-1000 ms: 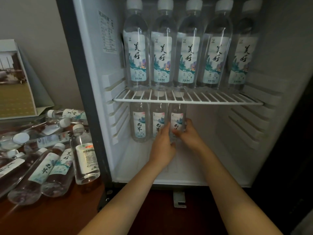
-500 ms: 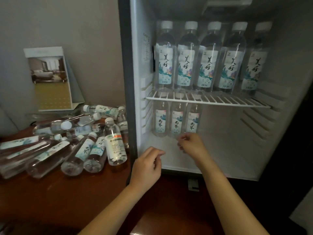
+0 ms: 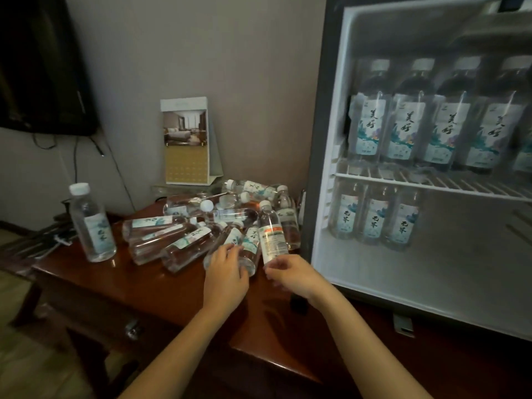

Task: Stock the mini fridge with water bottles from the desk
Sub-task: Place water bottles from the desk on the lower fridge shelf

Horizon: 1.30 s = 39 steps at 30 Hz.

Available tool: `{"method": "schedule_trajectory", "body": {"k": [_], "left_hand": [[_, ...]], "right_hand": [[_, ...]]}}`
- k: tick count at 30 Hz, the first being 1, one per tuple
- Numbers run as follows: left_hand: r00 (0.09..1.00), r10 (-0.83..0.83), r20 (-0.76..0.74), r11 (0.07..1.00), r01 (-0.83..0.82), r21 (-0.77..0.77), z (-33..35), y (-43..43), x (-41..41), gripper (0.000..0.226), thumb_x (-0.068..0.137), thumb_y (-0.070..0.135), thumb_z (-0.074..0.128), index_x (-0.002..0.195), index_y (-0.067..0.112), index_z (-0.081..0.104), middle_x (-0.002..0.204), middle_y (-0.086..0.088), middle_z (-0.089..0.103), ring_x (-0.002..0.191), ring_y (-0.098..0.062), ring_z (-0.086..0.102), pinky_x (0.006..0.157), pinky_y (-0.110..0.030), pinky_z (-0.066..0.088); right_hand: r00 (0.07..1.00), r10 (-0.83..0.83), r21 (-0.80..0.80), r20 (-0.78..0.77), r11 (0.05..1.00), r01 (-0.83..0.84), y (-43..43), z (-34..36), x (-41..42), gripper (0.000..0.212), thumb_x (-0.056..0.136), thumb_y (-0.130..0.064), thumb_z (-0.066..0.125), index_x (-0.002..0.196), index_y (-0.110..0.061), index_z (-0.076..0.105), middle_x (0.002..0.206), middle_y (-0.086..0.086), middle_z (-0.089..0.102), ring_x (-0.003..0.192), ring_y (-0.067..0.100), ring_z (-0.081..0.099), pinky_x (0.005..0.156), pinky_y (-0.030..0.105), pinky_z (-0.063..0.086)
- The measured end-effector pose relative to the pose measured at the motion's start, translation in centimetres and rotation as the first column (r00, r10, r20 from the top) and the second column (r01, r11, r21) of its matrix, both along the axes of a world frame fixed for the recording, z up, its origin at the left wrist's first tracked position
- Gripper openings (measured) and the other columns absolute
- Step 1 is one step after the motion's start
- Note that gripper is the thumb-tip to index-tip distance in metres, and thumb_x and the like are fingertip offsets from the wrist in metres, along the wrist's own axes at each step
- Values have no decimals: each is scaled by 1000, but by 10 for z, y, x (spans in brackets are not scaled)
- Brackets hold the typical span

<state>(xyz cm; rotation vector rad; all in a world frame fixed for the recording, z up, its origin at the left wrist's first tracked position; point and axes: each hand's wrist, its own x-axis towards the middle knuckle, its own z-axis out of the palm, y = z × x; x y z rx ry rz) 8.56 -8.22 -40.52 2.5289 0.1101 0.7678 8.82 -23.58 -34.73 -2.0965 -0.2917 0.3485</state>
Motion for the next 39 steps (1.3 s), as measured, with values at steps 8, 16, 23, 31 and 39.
{"method": "schedule_trajectory", "body": {"k": [8, 16, 23, 31, 39], "left_hand": [[983, 49, -175, 998, -55, -27, -5, 44, 10, 49, 94, 41, 46, 139, 23, 37, 139, -2, 42, 124, -21, 44, 94, -36, 45], [974, 32, -226, 996, -51, -78, 4, 50, 13, 42, 89, 43, 56, 126, 25, 46, 119, -4, 55, 104, -24, 57, 75, -32, 45], [965, 78, -250, 978, -123, -166, 9, 60, 3, 40, 82, 41, 62, 116, 25, 49, 95, 0, 66, 80, -22, 62, 61, -29, 41], [961, 50, -271, 959, -122, -254, 13, 66, -43, 34, 82, 41, 62, 112, 28, 51, 110, 4, 64, 93, -19, 61, 71, -30, 42], [969, -40, -244, 906, -68, -418, 4, 84, -87, 26, 77, 33, 70, 98, 36, 55, 91, 20, 60, 85, -6, 62, 76, -37, 56]], "right_hand": [[1000, 17, -40, 18, 999, -17, 47, -18, 4, 38, 93, -18, 53, 130, -15, 50, 113, 2, 60, 99, 15, 58, 88, 26, 47], [999, 7, -6, 34, 1000, -6, 74, -35, 14, 43, 91, -18, 55, 134, -17, 48, 123, 5, 58, 96, 13, 56, 84, 23, 45], [998, -46, 116, -35, 992, 50, 77, -46, 12, 45, 91, -8, 53, 135, -14, 47, 134, 4, 52, 116, 17, 53, 96, 26, 45], [985, -110, 227, -133, 964, 138, 85, -47, -4, 30, 97, -10, 43, 124, -4, 55, 120, 17, 61, 94, 17, 55, 77, 21, 44], [983, -91, 318, -159, 938, 138, 104, -52, -19, 31, 97, -19, 46, 124, -9, 58, 93, -6, 60, 77, 1, 51, 65, 15, 40]]}}
